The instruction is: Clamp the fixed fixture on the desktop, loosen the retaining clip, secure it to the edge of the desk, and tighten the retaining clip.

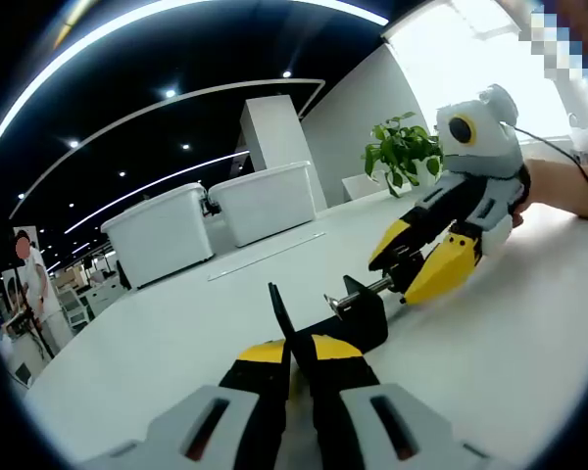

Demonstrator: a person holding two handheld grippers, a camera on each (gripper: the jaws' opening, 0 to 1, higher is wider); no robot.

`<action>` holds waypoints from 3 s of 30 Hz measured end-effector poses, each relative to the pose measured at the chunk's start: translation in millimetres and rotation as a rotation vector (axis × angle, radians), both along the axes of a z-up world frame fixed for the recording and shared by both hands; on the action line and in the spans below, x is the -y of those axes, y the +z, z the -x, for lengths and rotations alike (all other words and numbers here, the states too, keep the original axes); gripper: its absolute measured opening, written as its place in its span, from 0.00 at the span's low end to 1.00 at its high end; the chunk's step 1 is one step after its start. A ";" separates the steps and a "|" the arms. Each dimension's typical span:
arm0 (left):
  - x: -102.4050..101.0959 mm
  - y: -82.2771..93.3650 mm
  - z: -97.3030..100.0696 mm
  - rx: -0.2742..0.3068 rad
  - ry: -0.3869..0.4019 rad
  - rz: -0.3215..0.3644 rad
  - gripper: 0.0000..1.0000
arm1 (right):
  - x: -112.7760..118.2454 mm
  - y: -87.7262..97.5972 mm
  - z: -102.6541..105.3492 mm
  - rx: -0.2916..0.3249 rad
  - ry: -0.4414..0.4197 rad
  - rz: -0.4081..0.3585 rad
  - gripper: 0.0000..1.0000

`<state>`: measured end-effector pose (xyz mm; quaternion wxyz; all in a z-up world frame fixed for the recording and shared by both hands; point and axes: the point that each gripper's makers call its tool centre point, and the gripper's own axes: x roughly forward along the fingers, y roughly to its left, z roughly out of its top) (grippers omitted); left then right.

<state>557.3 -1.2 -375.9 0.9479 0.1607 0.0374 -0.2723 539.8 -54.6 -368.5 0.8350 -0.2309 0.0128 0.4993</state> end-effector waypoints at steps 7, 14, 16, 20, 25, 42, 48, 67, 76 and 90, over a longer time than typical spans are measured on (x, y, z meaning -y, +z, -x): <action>-1.1 0.0 1.5 0.000 -0.001 0.000 0.08 | -2.2 -0.2 -1.1 0.167 0.015 0.121 0.26; -1.9 0.1 2.6 -0.001 0.000 0.000 0.08 | 3.6 1.5 -9.7 0.012 -0.054 0.012 0.29; -2.1 0.2 2.8 -0.001 0.000 0.000 0.08 | 6.8 11.6 -13.8 -0.064 -0.077 -0.100 0.30; -1.3 -0.1 -0.8 -0.002 -0.002 0.000 0.08 | 11.5 28.3 -17.2 -0.306 -0.077 -0.332 0.34; -1.2 -0.4 -6.2 -0.002 -0.004 0.000 0.08 | 17.1 19.5 -21.3 -0.481 -0.087 -0.403 0.34; 2.4 -1.0 -8.1 0.000 -0.006 -0.001 0.08 | 5.5 -2.0 -13.1 -0.469 -0.063 -0.273 0.27; 2.7 -1.0 -7.0 -0.001 -0.005 0.000 0.08 | 5.0 0.0 -12.7 -0.348 -0.049 -0.223 0.27; 2.4 -0.8 -4.8 0.001 -0.002 -0.001 0.08 | 6.1 -1.3 -15.7 -0.091 -0.103 -0.054 0.28; 2.4 -0.9 0.0 0.000 -0.004 -0.001 0.08 | 17.2 19.2 -23.3 -0.555 -0.136 -0.456 0.32; 1.4 -0.3 0.6 -0.001 -0.005 0.000 0.08 | 8.2 8.2 -12.9 -0.379 -0.101 -0.280 0.22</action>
